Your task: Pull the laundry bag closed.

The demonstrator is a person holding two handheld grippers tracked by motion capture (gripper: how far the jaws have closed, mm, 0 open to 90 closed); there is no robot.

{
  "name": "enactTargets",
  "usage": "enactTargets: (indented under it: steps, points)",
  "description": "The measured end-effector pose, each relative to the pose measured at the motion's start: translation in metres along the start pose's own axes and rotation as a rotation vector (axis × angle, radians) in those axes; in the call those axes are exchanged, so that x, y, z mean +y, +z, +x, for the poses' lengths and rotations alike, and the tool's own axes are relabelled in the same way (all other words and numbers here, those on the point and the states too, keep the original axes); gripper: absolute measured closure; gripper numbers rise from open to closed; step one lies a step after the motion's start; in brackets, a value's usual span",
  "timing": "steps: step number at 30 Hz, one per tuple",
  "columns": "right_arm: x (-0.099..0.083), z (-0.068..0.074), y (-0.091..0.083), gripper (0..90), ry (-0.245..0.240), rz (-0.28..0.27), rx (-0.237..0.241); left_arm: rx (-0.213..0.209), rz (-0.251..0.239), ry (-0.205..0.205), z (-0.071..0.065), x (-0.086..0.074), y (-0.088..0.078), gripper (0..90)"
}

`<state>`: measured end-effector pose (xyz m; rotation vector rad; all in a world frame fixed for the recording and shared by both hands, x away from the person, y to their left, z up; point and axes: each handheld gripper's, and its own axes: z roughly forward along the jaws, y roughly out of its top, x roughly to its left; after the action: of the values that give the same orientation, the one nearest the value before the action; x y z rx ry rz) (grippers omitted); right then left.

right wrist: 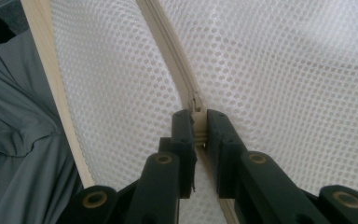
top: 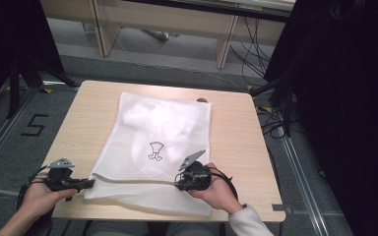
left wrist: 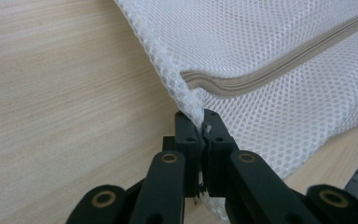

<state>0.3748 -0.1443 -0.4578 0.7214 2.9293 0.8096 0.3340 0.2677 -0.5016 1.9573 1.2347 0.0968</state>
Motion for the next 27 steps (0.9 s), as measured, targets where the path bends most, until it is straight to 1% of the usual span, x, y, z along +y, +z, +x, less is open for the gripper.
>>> enactTargets:
  steps: [1,2,3,4,5,7,10,11,12,13,14,16,17,18,19,20,22,27]
  points:
    - [-0.001,-0.001,0.000,82.5,-0.008,-0.004,-0.011,-0.002,0.001,0.000,0.000,0.000,0.000,86.0]
    - [-0.002,-0.001,-0.001,82.5,0.002,-0.006,-0.006,0.003,-0.002,0.000,0.000,0.000,0.000,86.0]
    - [-0.002,-0.001,-0.001,82.5,-0.002,-0.004,-0.011,-0.002,0.002,0.001,0.000,0.000,0.000,86.0]
    - [-0.003,-0.001,-0.002,82.5,0.008,-0.007,-0.007,-0.001,0.001,0.001,0.000,0.000,0.000,86.0]
    - [-0.004,-0.002,-0.002,82.5,-0.002,-0.010,-0.015,-0.001,0.002,0.002,0.000,0.000,0.000,86.0]
    - [-0.005,-0.003,-0.003,82.5,0.005,-0.006,-0.009,-0.001,0.001,0.001,0.000,0.000,0.000,86.0]
    - [-0.007,-0.003,-0.003,82.5,0.010,-0.007,-0.014,-0.003,-0.001,0.001,0.001,0.000,-0.001,86.0]
    - [-0.007,-0.002,-0.004,82.5,0.022,0.001,-0.006,-0.002,-0.001,0.001,0.001,0.000,-0.001,86.0]
    - [-0.007,-0.004,-0.003,82.4,0.007,-0.007,-0.003,0.001,-0.001,0.001,0.001,0.000,-0.001,86.0]
    - [-0.007,-0.004,-0.003,82.5,0.005,-0.004,-0.008,0.000,-0.002,0.001,0.001,0.000,-0.001,86.0]
    - [-0.007,-0.003,-0.005,82.5,0.014,-0.002,-0.010,0.002,-0.002,0.002,0.001,0.000,-0.001,86.0]
    - [-0.008,-0.003,-0.005,82.4,0.017,-0.003,-0.010,-0.002,-0.002,-0.001,0.001,0.000,-0.001,86.0]
    - [-0.009,-0.004,-0.004,82.4,0.009,-0.007,-0.013,-0.004,0.000,0.000,0.002,0.000,-0.001,86.0]
    - [-0.010,-0.004,-0.006,82.4,0.018,-0.006,-0.013,-0.001,0.000,0.001,0.002,0.000,-0.001,86.0]
    - [-0.010,-0.005,-0.006,82.4,0.017,-0.004,-0.009,-0.002,0.001,0.000,0.002,0.000,-0.001,86.0]
    - [-0.011,-0.004,-0.006,82.4,0.019,-0.004,-0.019,-0.003,0.000,-0.002,0.002,0.000,-0.001,86.0]
    - [-0.012,-0.005,-0.007,82.4,0.023,-0.003,-0.010,-0.002,-0.001,0.000,0.001,0.000,-0.001,86.0]
    - [-0.012,-0.004,-0.007,82.5,0.020,-0.003,-0.017,-0.003,0.000,-0.001,0.002,0.000,-0.002,86.0]
